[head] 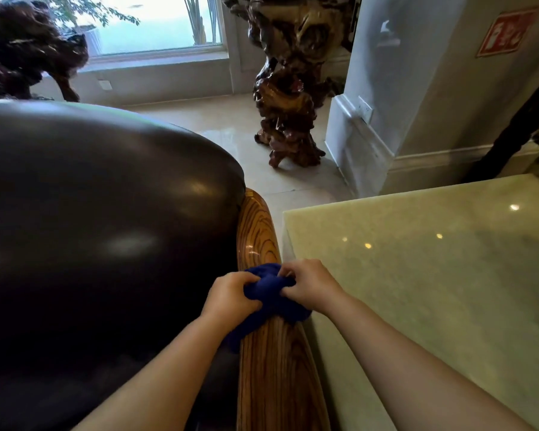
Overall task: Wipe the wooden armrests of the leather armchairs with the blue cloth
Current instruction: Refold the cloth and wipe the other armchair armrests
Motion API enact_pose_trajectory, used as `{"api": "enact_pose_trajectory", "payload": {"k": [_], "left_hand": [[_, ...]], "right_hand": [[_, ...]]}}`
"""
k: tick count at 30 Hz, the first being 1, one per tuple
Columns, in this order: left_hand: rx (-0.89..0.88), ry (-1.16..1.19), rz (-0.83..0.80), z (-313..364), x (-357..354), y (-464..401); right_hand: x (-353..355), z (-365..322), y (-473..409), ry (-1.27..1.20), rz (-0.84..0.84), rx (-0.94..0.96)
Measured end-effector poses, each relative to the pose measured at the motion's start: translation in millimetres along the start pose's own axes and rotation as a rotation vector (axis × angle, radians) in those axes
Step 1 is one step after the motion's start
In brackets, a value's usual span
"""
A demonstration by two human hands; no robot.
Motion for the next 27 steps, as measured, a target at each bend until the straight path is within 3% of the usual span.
{"api": "enact_pose_trajectory", "payload": {"k": [4,11,20,27], "left_hand": [[0.108,0.029,-0.156,21,33,15],[0.071,0.083,-0.092,67,132,54],[0.003,0.088,0.143,132,315,145],[0.032,0.052,0.299,127,468,259]], "right_hand": [[30,-25,17,0.025,-0.097,0.023],[109,-111,52,-0.03,-0.137,0.124],[220,-284,105,0.009,-0.146,0.373],[231,-454,158,0.079,-0.069,0.666]]}}
Point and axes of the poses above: each hand's wrist, its own y-axis away from the middle knuckle, its own x-axis out of the back of the hand, z = x × y, the point moved 1 cm from there along -y, towards the middle knuckle, and after that the axes turned 9 degrees about z, right-handed, at the moved point
